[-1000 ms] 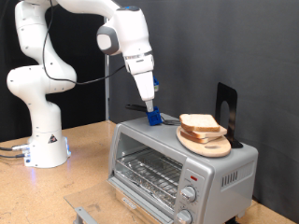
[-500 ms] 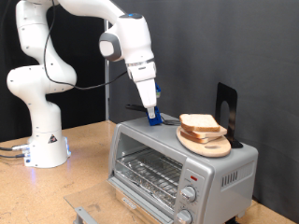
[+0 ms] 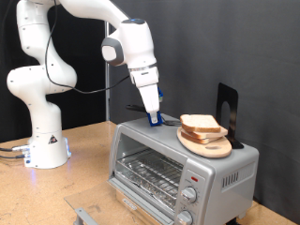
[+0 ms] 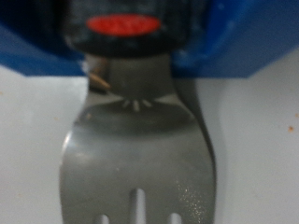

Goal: Make a piece of toast with the oven

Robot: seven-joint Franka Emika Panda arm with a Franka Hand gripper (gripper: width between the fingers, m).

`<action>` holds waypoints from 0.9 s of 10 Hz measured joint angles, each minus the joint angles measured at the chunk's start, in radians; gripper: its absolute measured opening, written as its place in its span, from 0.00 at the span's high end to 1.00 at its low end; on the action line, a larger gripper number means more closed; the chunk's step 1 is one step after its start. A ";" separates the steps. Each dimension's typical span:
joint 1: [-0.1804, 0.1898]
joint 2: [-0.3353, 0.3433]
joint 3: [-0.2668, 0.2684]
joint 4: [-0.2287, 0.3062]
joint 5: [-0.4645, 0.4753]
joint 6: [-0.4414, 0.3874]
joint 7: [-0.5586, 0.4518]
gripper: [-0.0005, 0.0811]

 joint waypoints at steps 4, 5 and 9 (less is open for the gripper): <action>0.005 0.001 0.011 0.000 0.021 0.001 0.000 0.01; 0.005 0.001 0.012 0.000 0.022 0.001 0.003 0.01; 0.005 0.003 0.013 0.000 0.022 -0.005 0.036 0.41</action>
